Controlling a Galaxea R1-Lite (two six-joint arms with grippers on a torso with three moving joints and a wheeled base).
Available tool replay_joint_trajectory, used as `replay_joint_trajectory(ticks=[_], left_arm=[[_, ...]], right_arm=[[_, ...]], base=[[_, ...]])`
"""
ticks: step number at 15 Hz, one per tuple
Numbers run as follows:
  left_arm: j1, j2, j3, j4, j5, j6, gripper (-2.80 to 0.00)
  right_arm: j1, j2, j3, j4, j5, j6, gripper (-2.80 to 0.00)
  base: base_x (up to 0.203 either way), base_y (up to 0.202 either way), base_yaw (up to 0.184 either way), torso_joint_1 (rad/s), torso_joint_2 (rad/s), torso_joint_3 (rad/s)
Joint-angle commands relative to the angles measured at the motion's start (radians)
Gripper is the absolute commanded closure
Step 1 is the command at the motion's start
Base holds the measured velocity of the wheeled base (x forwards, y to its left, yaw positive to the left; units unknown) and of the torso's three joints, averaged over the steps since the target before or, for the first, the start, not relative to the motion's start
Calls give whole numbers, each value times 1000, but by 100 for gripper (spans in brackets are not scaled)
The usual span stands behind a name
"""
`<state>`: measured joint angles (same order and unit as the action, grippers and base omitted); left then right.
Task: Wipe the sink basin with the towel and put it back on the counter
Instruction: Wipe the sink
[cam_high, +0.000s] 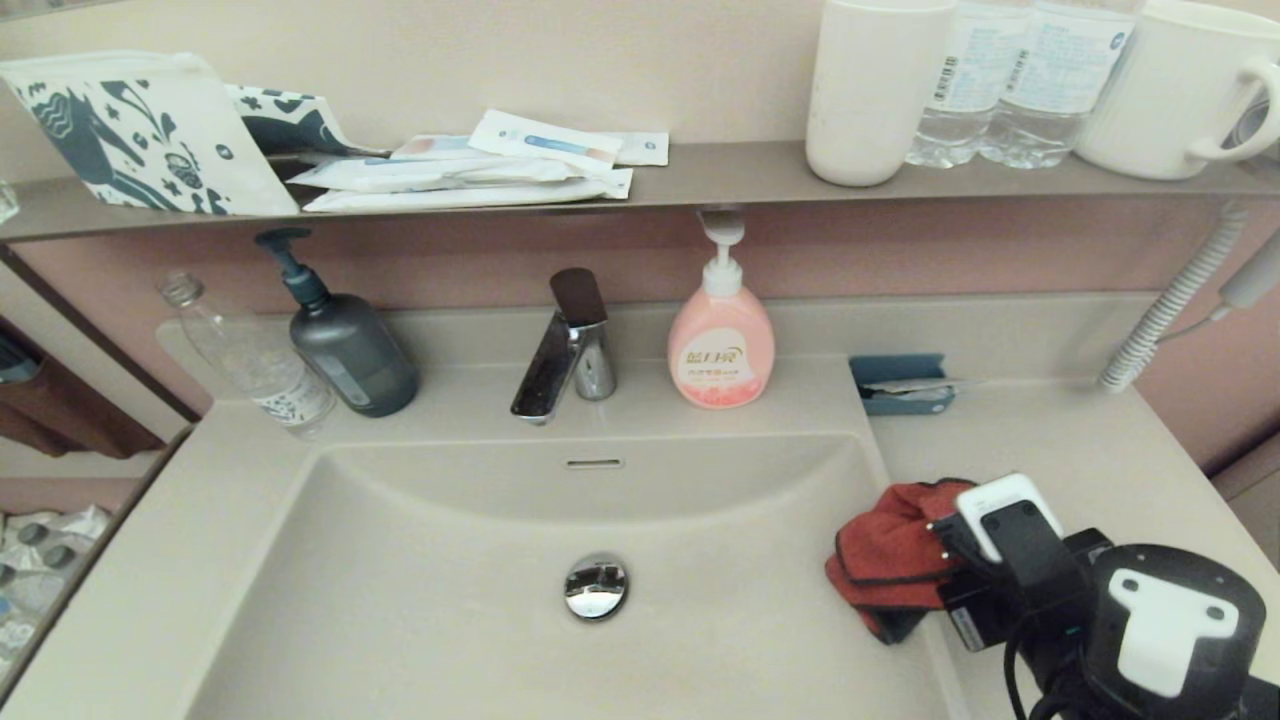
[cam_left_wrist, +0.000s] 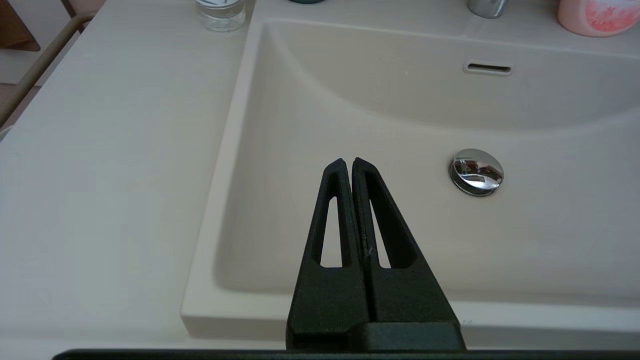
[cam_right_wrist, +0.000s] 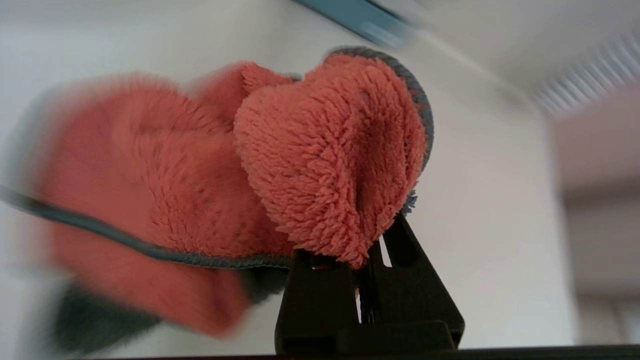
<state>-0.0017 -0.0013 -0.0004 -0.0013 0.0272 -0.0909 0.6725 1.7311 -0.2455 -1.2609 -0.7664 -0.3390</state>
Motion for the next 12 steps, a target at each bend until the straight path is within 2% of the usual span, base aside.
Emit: replay_joint_trajectory(ticks=[1,2,4,9,12], left_arm=[[0,1,0,0,0,-1,0],[0,1,0,0,0,-1,0],[0,1,0,0,0,-1,0],[0,1,0,0,0,-1,0],[0,1,0,0,0,-1,0]], right_arm=[[-117,27,-13,-8,-3,5,0],[-183,58,-31,-9,2,16,0],[-222,141,-88,-9,19,50,0],[-220,318,-293,-8,38,88,0],[-170,413,-393,-2,39,89,0]], base=[[0,0,0,0,0,0],[0,0,0,0,0,0],[0,0,0,0,0,0],[0,0,0,0,0,0],[0,0,0,0,0,0]])
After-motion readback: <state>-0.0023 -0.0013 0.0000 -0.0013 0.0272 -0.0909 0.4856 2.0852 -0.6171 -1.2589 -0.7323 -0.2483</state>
